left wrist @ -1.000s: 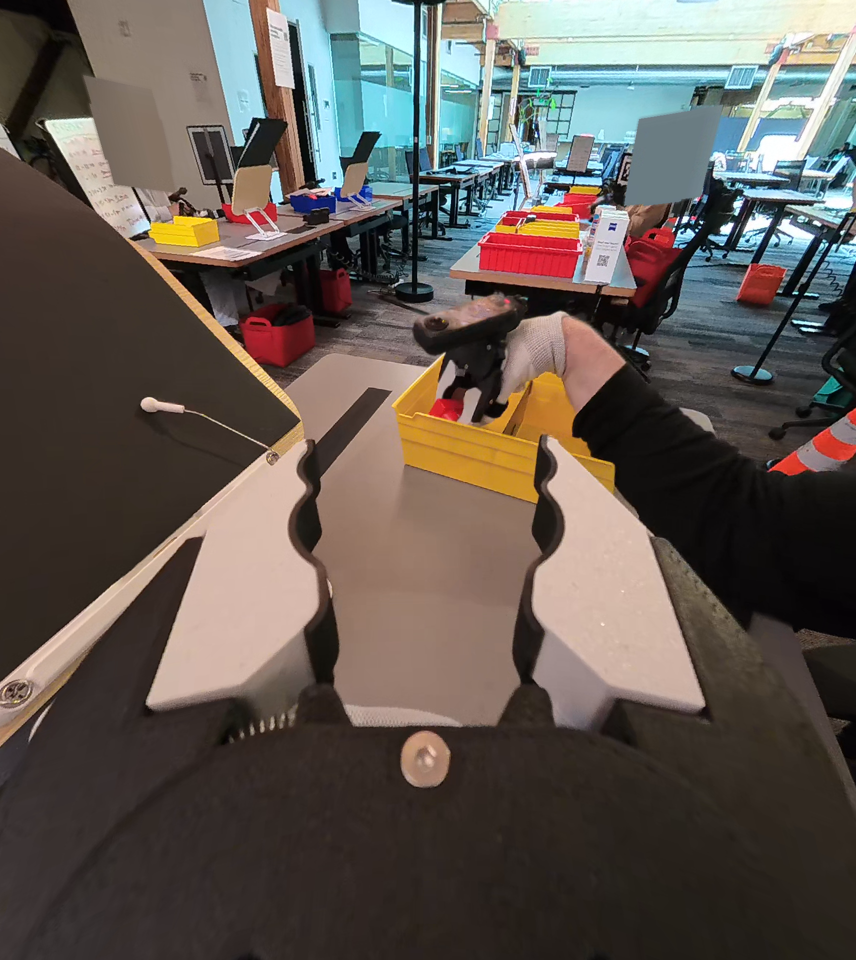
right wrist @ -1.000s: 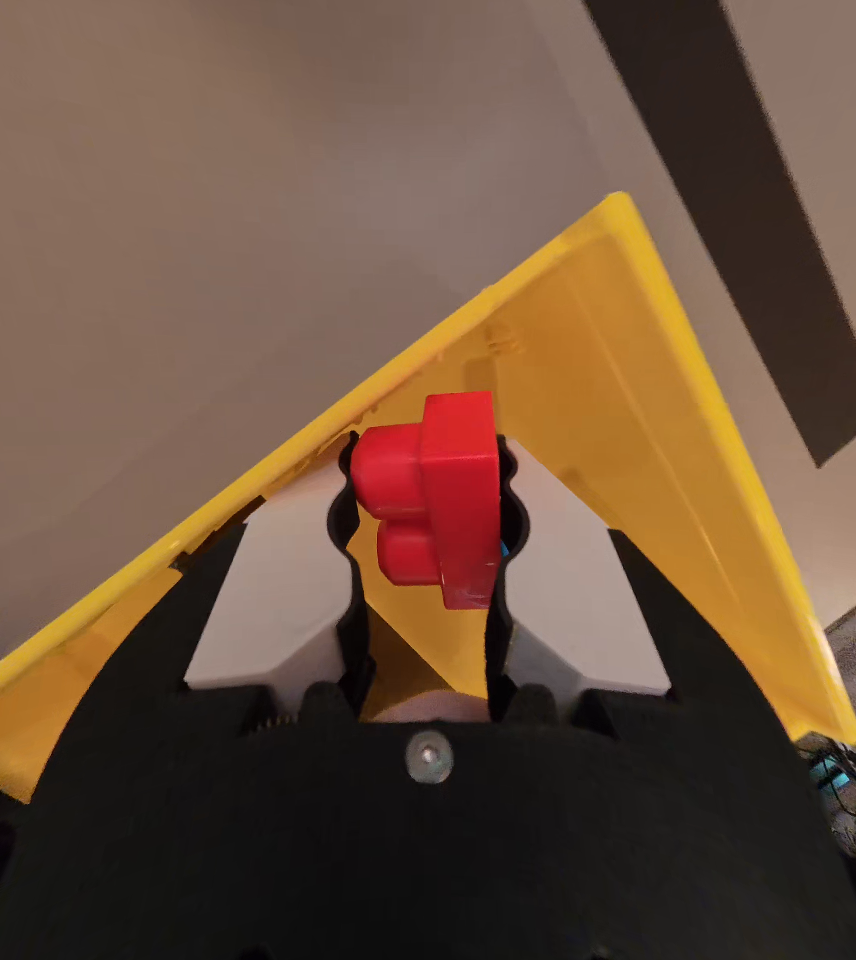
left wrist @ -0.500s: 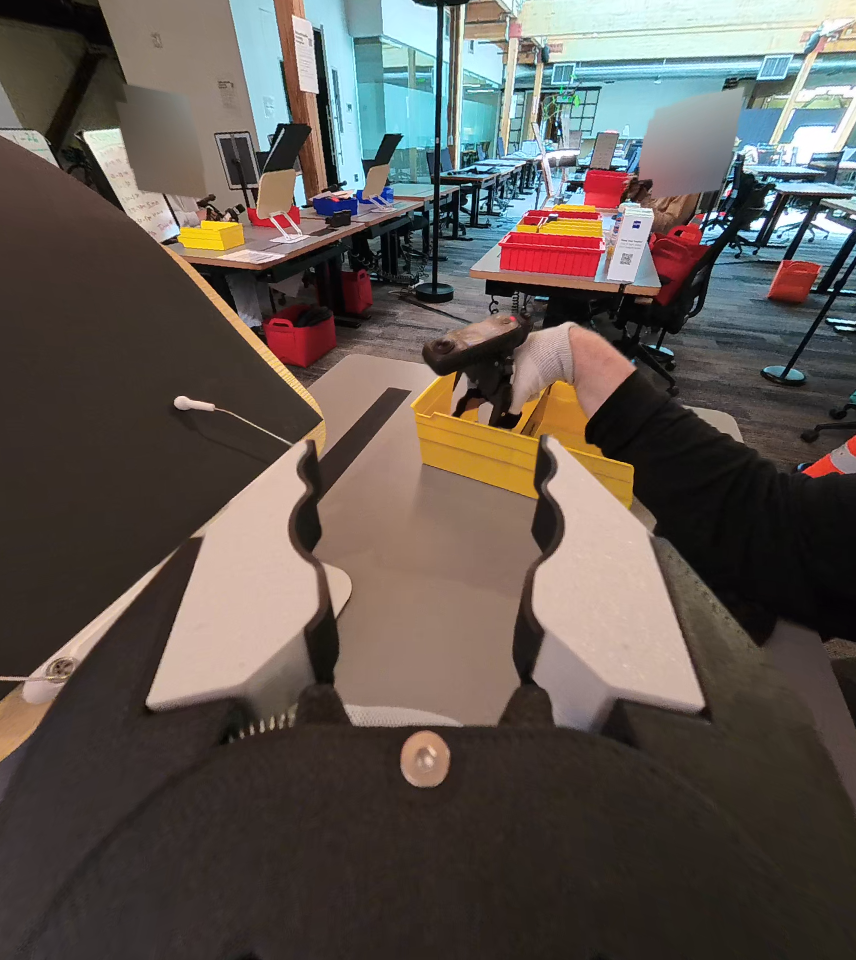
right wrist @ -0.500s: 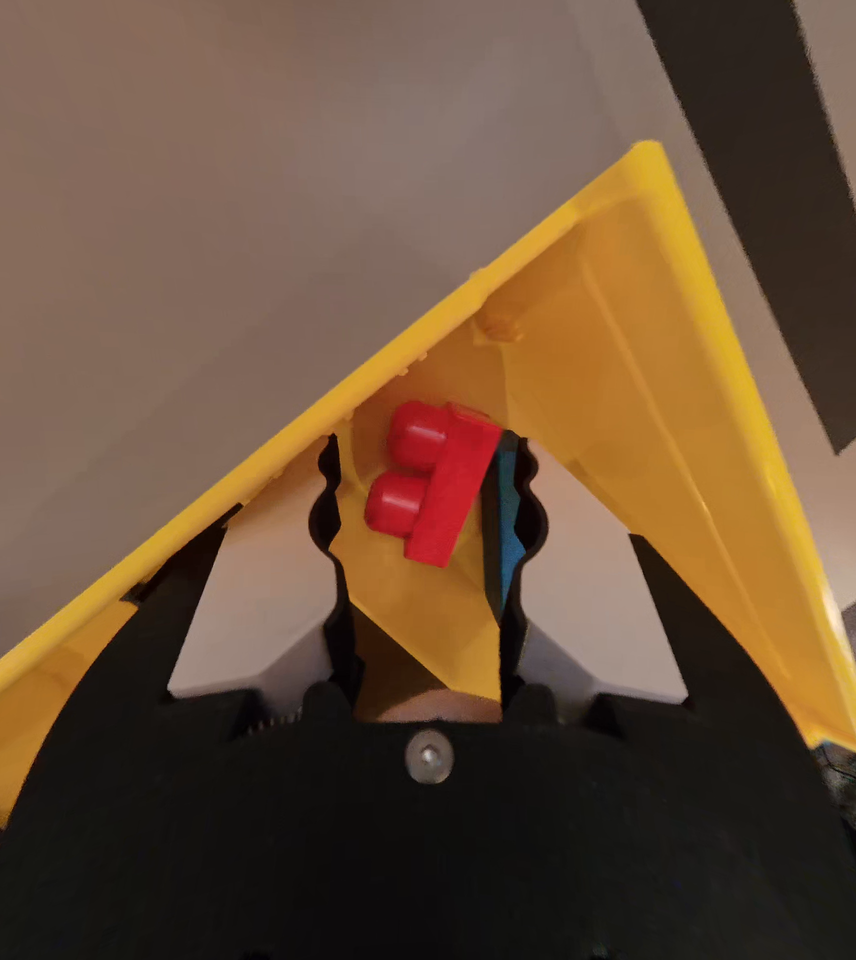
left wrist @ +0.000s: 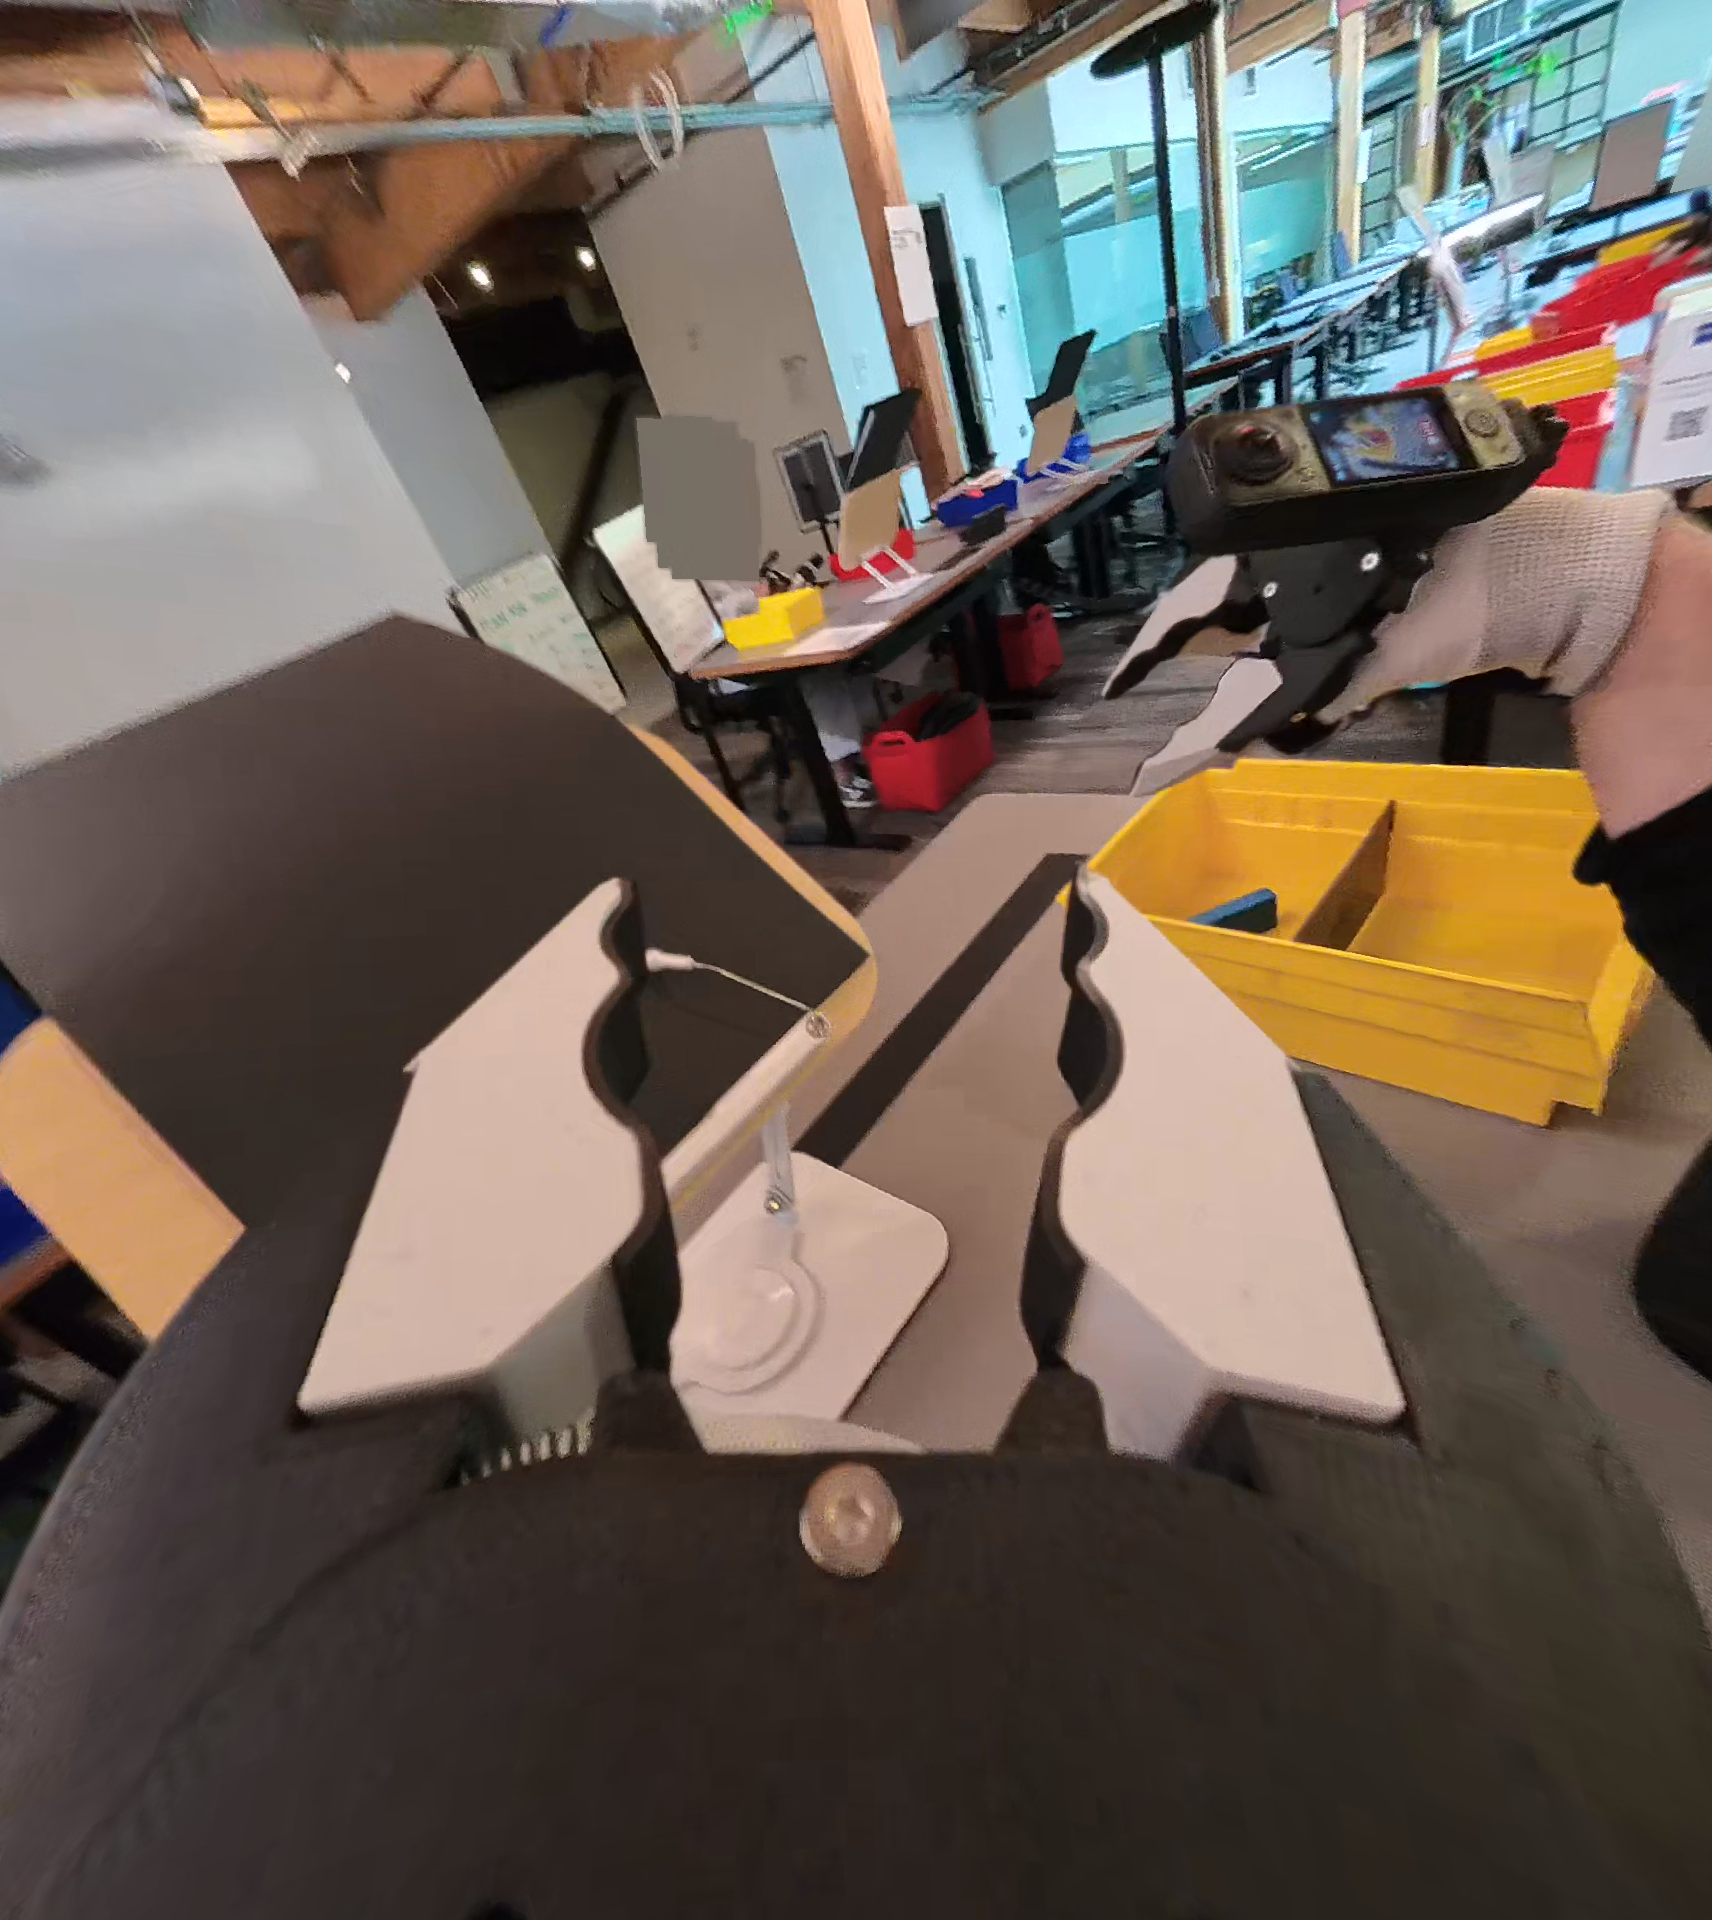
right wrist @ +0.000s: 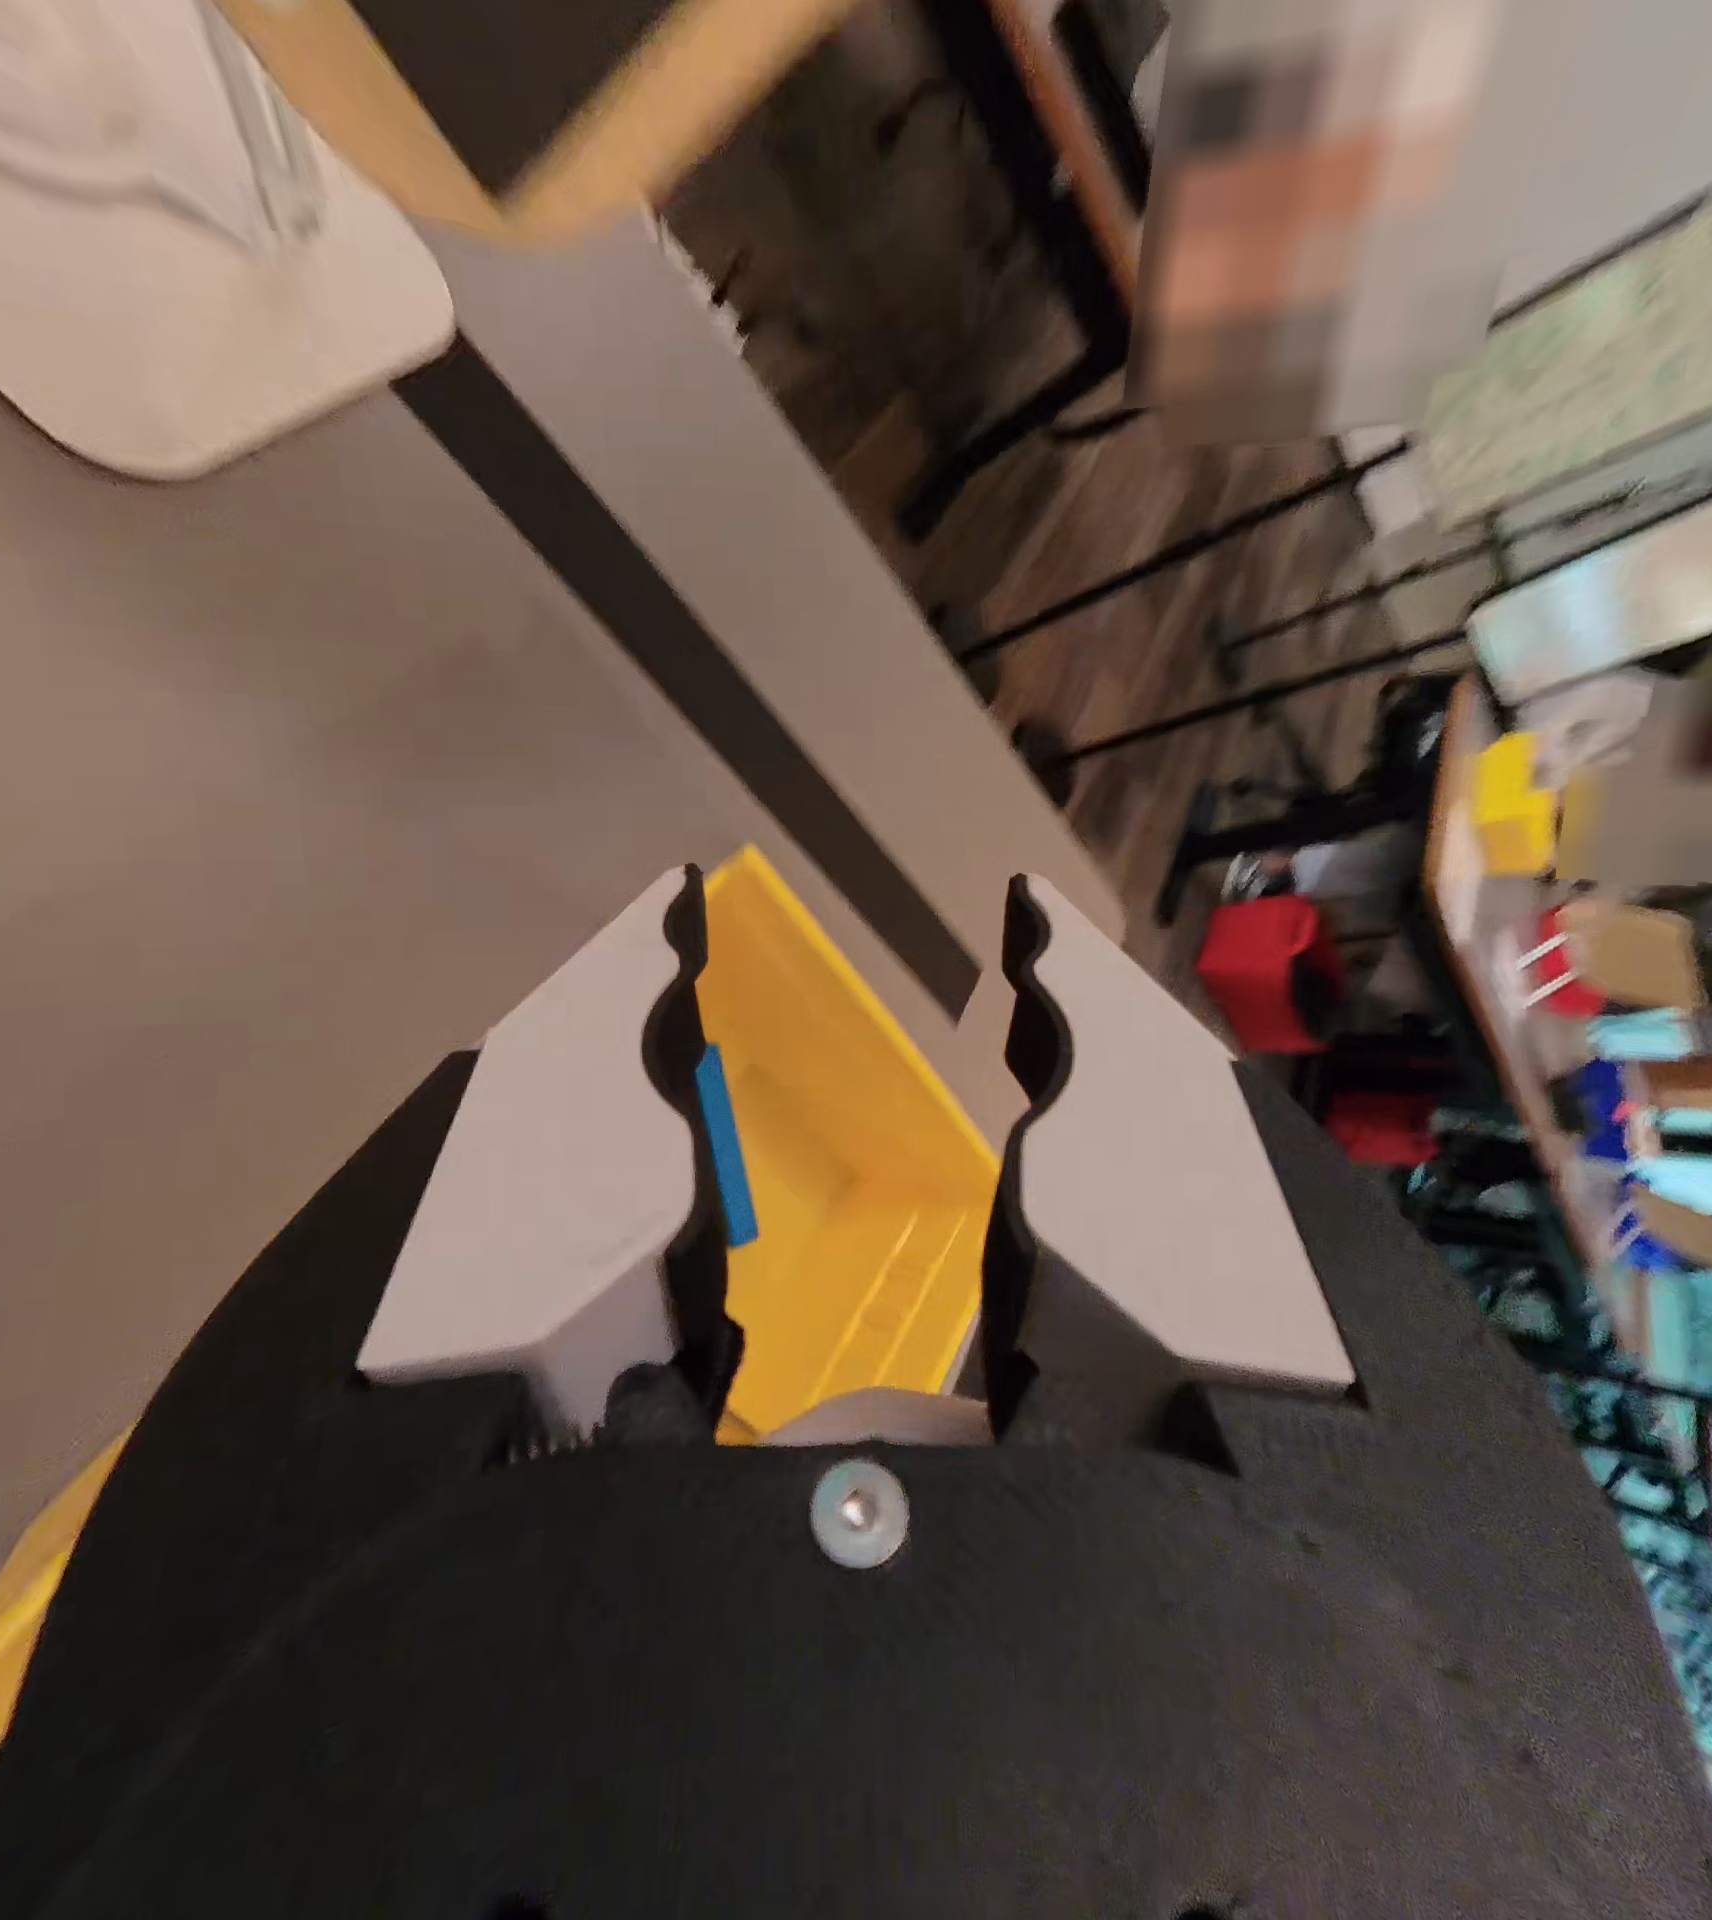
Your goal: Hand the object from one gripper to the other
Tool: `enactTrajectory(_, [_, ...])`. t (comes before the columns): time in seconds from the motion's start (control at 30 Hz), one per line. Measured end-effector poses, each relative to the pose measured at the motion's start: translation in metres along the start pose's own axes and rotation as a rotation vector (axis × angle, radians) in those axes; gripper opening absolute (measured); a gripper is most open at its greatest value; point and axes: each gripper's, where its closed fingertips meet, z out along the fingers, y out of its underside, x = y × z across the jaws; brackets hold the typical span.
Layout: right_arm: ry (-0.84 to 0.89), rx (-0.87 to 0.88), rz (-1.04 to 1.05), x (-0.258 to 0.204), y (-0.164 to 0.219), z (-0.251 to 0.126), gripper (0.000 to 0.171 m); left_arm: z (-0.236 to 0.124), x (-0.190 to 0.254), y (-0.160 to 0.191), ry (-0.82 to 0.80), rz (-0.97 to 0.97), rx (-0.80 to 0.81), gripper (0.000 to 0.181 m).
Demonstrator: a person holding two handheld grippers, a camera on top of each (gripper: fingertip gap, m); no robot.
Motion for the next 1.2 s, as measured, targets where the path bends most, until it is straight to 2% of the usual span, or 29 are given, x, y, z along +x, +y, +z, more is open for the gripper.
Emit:
enactTrajectory(0.03, [0.023,0.048,-0.038,-0.004,-0.019,-0.01,0.056,-0.001,0.004,-0.006,-0.014,0.028,0.005,0.079])
enactTrajectory(0.13, [0.074,0.195,-0.133,-0.024,-0.074,-0.036,0.053,-0.003,0.005,-0.018,-0.087,0.123,-0.03,0.078])
enactTrajectory(0.23, [0.061,0.288,-0.222,-0.054,-0.11,-0.049,0.051,-0.013,-0.003,-0.022,-0.17,0.239,-0.127,0.078])
enactTrajectory(0.33, [0.011,0.362,-0.279,-0.081,-0.133,-0.055,0.048,-0.047,-0.012,-0.015,-0.253,0.325,-0.222,0.076])
enactTrajectory(0.43, [-0.008,0.399,-0.315,-0.094,-0.143,-0.057,0.048,-0.105,-0.03,0.007,-0.379,0.374,-0.342,0.075])
enactTrajectory(0.57, [-0.031,0.442,-0.336,-0.103,-0.15,-0.06,0.048,-0.207,-0.057,0.066,-0.547,0.3,-0.57,0.064])
enactTrajectory(0.7, [-0.042,0.443,-0.347,-0.109,-0.152,-0.058,0.047,-0.32,-0.062,0.152,-0.648,0.094,-0.904,0.056])
enactTrajectory(0.8, [-0.053,0.442,-0.363,-0.115,-0.154,-0.057,0.047,-0.369,-0.049,0.203,-0.661,-0.078,-0.998,0.046])
enactTrajectory(0.93, [-0.075,0.442,-0.395,-0.127,-0.158,-0.055,0.048,-0.409,-0.03,0.256,-0.675,-0.174,-1.177,0.042])
enactTrajectory(1.07, [-0.095,0.439,-0.418,-0.137,-0.16,-0.051,0.048,-0.402,-0.013,0.281,-0.596,-0.256,-1.197,0.042])
enactTrajectory(1.2, [-0.103,0.443,-0.423,-0.139,-0.161,-0.05,0.048,-0.408,-0.006,0.301,-0.583,-0.241,-1.344,0.039])
